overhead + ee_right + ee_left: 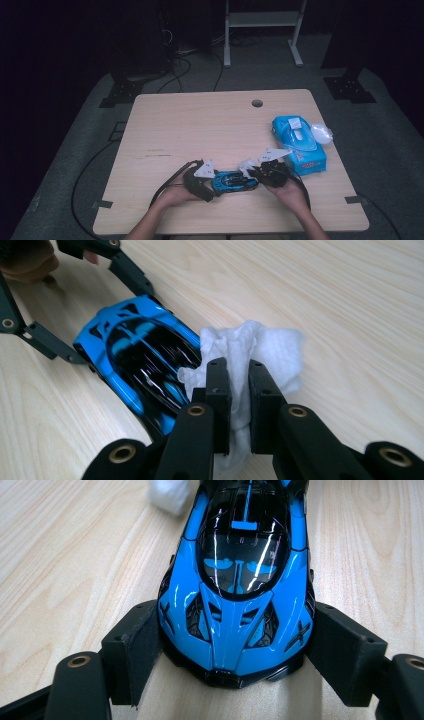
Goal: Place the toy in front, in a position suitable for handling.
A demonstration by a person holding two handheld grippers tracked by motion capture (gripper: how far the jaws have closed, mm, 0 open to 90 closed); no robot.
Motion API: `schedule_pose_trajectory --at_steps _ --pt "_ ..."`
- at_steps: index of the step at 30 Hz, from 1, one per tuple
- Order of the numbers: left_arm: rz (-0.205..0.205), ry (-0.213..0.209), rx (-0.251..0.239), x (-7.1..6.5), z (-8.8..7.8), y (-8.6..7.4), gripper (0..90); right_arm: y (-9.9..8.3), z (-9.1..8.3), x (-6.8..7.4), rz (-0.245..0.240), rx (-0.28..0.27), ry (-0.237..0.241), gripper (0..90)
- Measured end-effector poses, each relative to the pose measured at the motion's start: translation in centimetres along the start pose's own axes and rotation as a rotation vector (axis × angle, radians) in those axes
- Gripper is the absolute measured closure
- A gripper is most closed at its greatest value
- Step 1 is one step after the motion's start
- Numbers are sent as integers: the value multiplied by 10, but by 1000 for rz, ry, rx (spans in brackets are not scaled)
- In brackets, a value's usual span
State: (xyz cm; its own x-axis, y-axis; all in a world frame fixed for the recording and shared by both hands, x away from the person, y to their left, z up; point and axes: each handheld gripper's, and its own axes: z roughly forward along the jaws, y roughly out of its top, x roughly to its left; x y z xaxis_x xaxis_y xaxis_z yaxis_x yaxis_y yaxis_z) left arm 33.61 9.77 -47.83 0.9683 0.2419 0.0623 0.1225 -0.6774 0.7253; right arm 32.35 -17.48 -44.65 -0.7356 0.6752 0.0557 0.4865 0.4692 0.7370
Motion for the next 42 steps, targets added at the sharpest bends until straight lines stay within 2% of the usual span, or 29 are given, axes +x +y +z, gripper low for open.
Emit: schedule_pose_trajectory --at_steps 2,8,11,15,18,19,22,25,30,32,35,39,42 --pt "3 -1 2 0 0 0 251 -6 -8 -5 26 -20 7 818" --pt "2 0 2 0 0 0 251 -12 -23 -8 27 -51 -33 820" --pt "1 2 3 0 0 0 251 -14 -18 -6 18 -10 -17 820" --pt "-2 1 -1 0 0 -1 251 -10 -11 -2 2 -6 -25 819" --pt "-4 2 -3 0 0 -1 252 -10 -9 -8 41 -27 -12 818" --pt "-3 2 -3 0 0 -1 252 -11 -9 -10 49 -27 -4 819" --pt "-1 0 -4 0 0 -1 252 -11 -13 -7 28 -12 -12 820" --pt "-3 0 -6 0 0 -1 252 -15 -20 -2 16 -6 0 821" --pt "-5 2 -9 0 0 -1 252 -13 -42 -8 64 -101 -5 821" --pt "-13 0 -13 0 0 -1 252 -11 -47 -8 54 -108 -5 821" --pt "-4 2 -8 0 0 -1 252 -11 -43 0 25 -80 14 821" --pt "-2 2 -4 0 0 -1 252 -13 -21 9 -11 1 34 820" --pt "1 1 -1 0 0 -1 252 -9 -11 10 -11 5 43 821"
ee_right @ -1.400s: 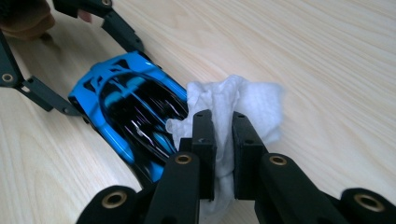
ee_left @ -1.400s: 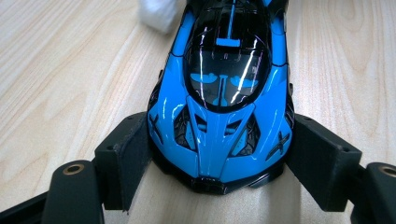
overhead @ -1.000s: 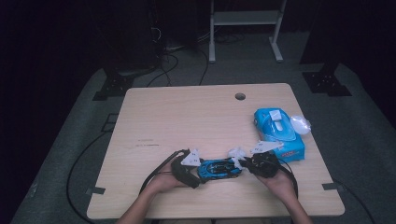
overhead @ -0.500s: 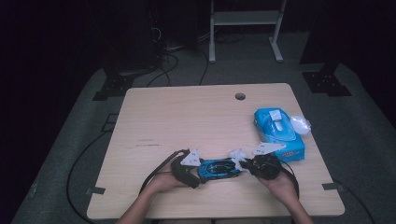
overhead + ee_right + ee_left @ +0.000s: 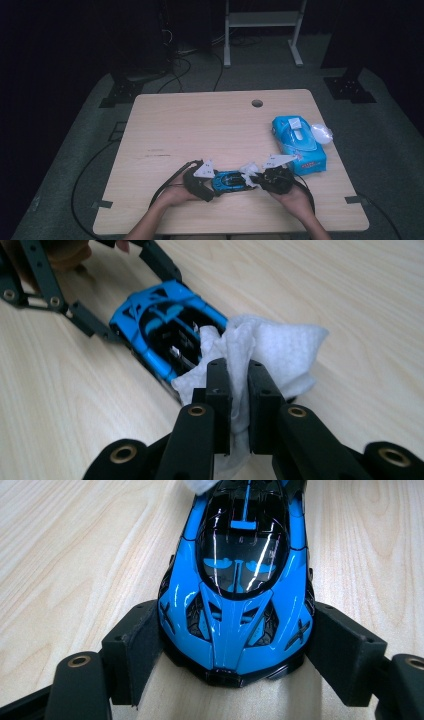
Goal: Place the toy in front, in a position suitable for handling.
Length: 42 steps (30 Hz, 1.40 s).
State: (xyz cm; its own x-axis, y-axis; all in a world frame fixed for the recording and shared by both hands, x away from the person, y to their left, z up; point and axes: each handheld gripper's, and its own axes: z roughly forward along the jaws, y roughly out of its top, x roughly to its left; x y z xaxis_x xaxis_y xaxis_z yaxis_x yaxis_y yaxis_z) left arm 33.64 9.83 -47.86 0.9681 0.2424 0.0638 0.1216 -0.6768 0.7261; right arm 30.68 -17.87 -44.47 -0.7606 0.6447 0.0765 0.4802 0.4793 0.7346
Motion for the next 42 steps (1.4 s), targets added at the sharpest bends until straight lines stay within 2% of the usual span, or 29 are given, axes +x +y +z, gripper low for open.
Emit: schedule_pose_trajectory --at_steps 3,7,11,13,15,17,21,25,28,29,32,33,36,39,42 --pt "-2 0 -2 0 0 0 252 10 6 4 -14 -26 20 821" --pt "-7 0 -8 0 0 -1 252 11 9 3 -61 14 4 822" --pt "-7 -4 -11 0 0 -2 252 4 -7 -12 -20 11 -62 821" --pt "-3 -2 -9 0 0 -1 252 2 -17 -20 36 -38 -63 821" --pt "-7 -2 -12 0 0 -1 252 4 -18 -24 52 -64 -60 821" --pt "-4 -2 -9 0 0 -1 252 6 -14 -24 51 -65 -56 821" --pt "-8 -3 -11 0 0 -2 252 8 8 -21 19 -7 -37 817" --pt "-3 -5 -11 0 0 -1 252 9 6 -21 33 -22 -43 819" --pt "-3 -4 -10 0 0 -1 252 17 9 -13 24 -42 -3 818" --pt "-4 -3 -10 0 0 -1 253 22 15 -7 0 -37 13 818" --pt "-5 -2 -8 0 -1 -1 252 26 25 -2 -33 0 20 818" --pt "-10 -2 -14 -1 0 -2 252 25 26 -4 -35 12 14 818" --pt "-8 -7 -19 0 0 -2 252 20 21 -11 11 14 13 818" --pt "-6 -7 -14 0 0 -1 252 21 23 -10 3 12 8 818" --pt "-8 -4 -11 0 0 -2 252 26 30 -7 -8 2 27 817"
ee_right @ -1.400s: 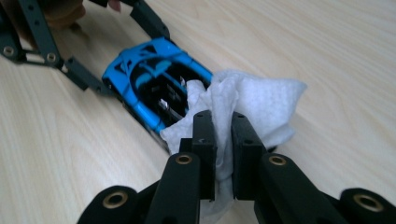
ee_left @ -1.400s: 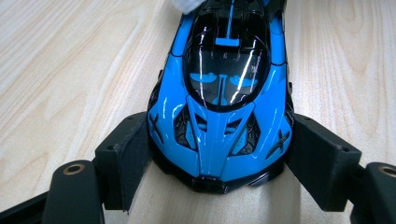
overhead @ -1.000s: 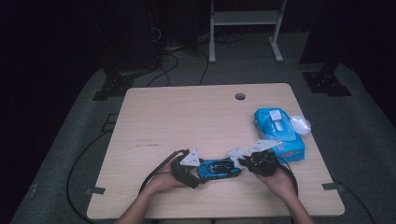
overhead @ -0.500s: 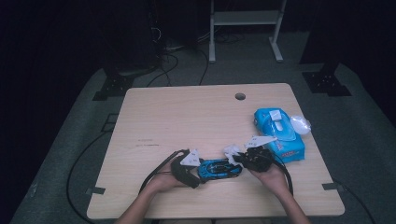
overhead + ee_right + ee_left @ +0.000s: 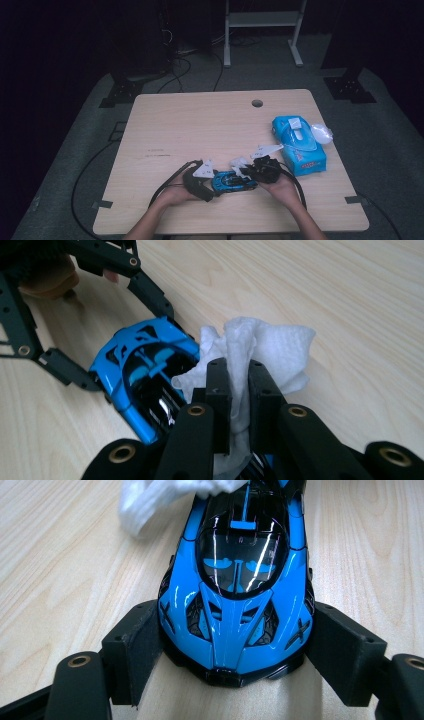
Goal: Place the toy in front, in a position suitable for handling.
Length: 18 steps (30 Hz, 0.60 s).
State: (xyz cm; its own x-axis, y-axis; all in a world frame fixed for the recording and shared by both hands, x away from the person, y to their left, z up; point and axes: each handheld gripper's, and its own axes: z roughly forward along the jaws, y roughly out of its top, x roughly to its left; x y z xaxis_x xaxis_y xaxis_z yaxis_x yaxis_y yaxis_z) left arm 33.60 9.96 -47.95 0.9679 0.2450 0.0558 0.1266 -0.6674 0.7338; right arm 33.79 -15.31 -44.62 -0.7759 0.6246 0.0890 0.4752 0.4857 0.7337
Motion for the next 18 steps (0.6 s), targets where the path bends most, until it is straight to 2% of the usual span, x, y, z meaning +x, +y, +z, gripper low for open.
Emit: schedule_pose_trajectory --at_steps 4,7,10,13,15,16,18 --pt "-2 0 -5 0 0 0 252 2 1 0 -23 24 -32 818" --pt "6 0 -1 0 0 0 252 3 1 -1 3 23 -31 818" --pt "6 1 -3 0 1 0 252 11 10 6 2 5 7 818" --pt "2 3 -4 0 1 0 252 24 26 19 -45 31 38 817" --pt "0 3 -6 0 1 0 252 29 31 23 -81 57 23 817" --pt "1 2 -7 0 1 0 252 29 31 22 -83 66 18 817" --pt "0 1 -10 0 1 0 252 28 29 17 -78 83 -32 818"
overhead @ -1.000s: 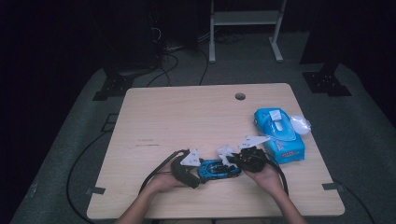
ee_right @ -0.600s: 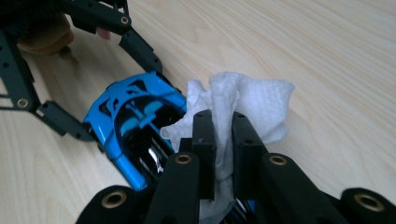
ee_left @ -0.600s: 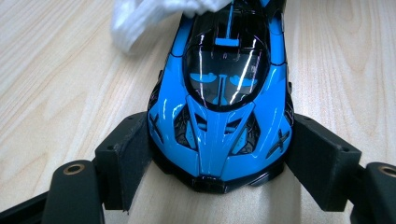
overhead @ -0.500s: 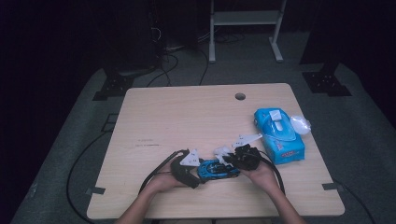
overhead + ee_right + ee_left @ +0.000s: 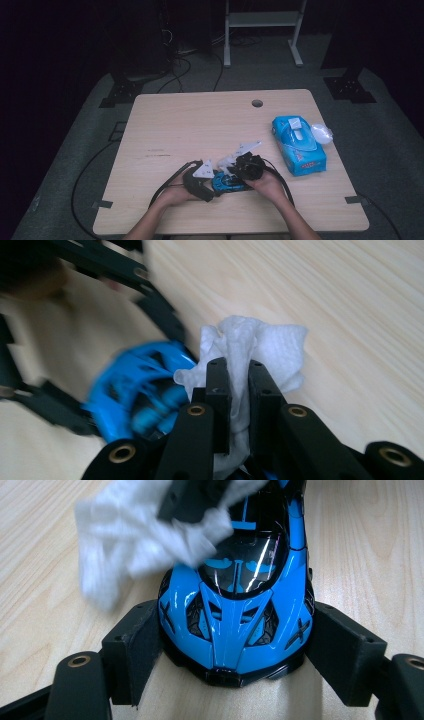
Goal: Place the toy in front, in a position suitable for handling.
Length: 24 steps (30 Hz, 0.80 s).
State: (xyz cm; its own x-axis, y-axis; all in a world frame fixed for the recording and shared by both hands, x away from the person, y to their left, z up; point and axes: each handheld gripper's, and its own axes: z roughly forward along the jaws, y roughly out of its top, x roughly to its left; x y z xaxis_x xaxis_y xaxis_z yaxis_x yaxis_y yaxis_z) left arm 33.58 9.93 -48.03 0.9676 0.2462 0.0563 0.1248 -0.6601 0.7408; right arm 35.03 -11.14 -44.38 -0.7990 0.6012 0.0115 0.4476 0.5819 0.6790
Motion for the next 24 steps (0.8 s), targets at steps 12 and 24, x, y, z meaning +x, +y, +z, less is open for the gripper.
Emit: schedule_pose_trajectory --at_steps 12,24 --pt "1 0 0 0 0 0 252 -8 -12 11 9 -58 72 820" --pt "2 -1 1 0 0 0 253 -7 -10 31 -71 -15 92 820"
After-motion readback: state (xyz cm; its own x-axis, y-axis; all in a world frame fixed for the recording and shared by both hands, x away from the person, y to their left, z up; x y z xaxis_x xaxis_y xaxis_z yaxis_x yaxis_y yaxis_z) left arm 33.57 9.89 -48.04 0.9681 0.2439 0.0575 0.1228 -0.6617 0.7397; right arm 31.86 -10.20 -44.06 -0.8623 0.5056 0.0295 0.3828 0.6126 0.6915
